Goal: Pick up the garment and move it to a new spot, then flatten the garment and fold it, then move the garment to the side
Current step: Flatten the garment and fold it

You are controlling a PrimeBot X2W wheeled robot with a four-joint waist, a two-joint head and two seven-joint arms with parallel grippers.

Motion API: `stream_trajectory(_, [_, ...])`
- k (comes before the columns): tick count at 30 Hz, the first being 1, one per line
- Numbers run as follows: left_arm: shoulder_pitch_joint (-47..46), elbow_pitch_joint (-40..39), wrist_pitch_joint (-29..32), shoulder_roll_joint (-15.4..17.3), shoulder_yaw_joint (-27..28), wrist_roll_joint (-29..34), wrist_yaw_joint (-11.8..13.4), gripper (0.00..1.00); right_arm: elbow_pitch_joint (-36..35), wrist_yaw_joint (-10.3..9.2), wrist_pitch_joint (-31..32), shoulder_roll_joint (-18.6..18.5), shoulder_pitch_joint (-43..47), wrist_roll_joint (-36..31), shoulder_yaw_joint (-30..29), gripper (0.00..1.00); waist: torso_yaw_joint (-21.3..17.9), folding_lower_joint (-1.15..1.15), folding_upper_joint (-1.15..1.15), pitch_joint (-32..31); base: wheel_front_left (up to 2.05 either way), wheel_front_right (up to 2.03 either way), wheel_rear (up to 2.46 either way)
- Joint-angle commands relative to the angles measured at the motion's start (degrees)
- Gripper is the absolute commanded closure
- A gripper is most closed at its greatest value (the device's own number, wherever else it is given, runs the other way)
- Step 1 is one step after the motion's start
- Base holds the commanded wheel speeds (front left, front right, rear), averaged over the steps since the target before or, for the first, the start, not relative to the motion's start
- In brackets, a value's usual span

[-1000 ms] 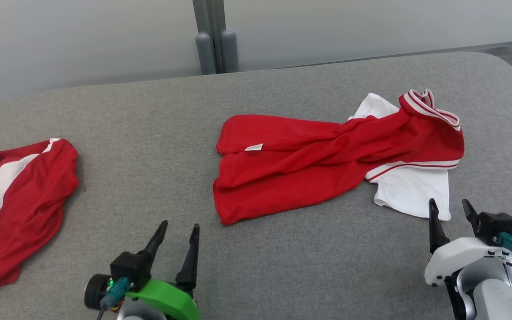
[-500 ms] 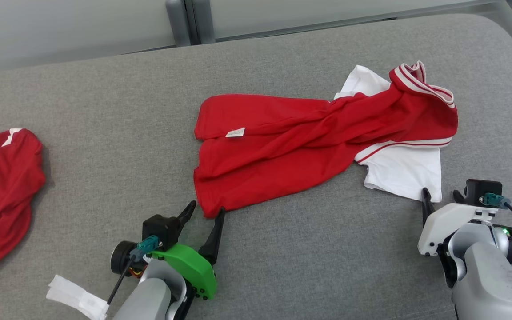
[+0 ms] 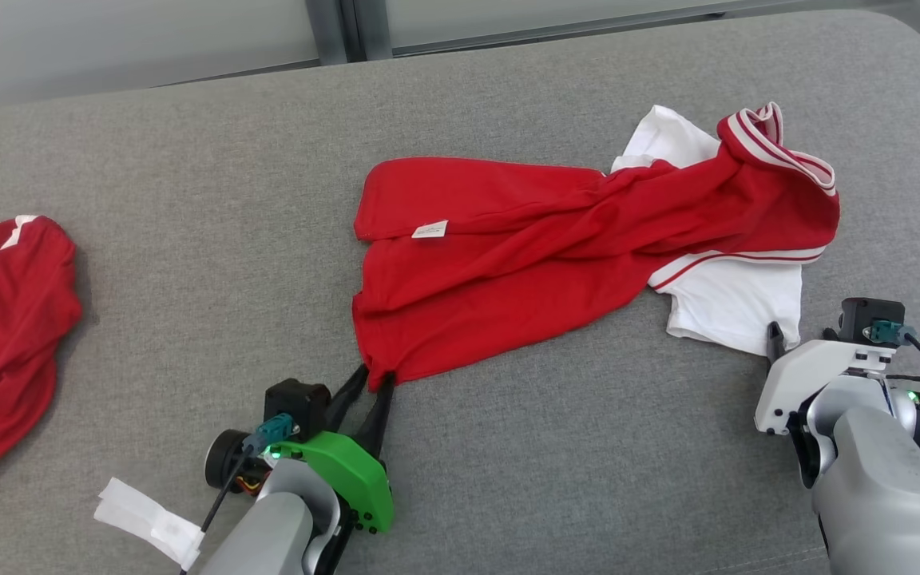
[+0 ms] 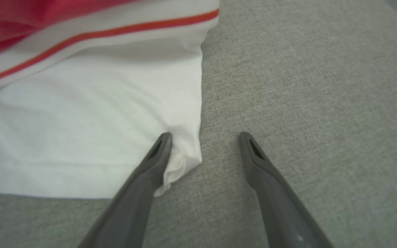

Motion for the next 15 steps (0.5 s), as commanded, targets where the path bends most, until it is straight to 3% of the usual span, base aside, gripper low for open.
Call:
stream_trajectory(1, [-0.6, 0.8, 0.4, -0.2, -0.7, -0.4, -0.1, 1.0, 4.3, 0.55, 1.6, 2.1, 1.7, -0.2, 1.5, 0.21, 0.0, 0.0, 0.0, -0.1, 0.0, 0.0, 0.0])
stream_trajectory(3, [-1.2, 1.2, 0.3, -0.3, -1.4, -1.0, -0.1, 1.0, 6.6, 0.63, 1.7, 2.4, 1.6, 0.5, 2.5, 0.93, 0.0, 0.0, 0.0, -0.2, 0.0, 0.0, 0.0])
stream_trajectory(4, [-1.5, 1.3, 0.3, -0.3, -1.8, -1.1, -0.1, 1.0, 7.5, 0.64, 1.6, 2.4, 1.4, 0.7, 3.1, 1.0, 0.0, 0.0, 0.0, -0.3, 0.0, 0.0, 0.0])
stream_trajectory(10, [-2.7, 0.3, 0.1, -0.3, -2.3, -3.4, -0.1, 1.0, 9.5, 0.6, -4.4, 2.0, -1.9, 6.2, 6.4, 1.0, -0.5, 0.0, 0.0, -1.3, 0.0, 0.0, 0.0])
stream_trajectory(15, [-1.6, -8.2, 0.0, 0.3, 2.1, -5.1, -0.1, 1.0, 4.3, 0.41, -9.7, 1.2, -4.9, 9.9, 8.1, 1.0, -0.8, 0.0, 0.0, -2.3, 0.0, 0.0, 0.0])
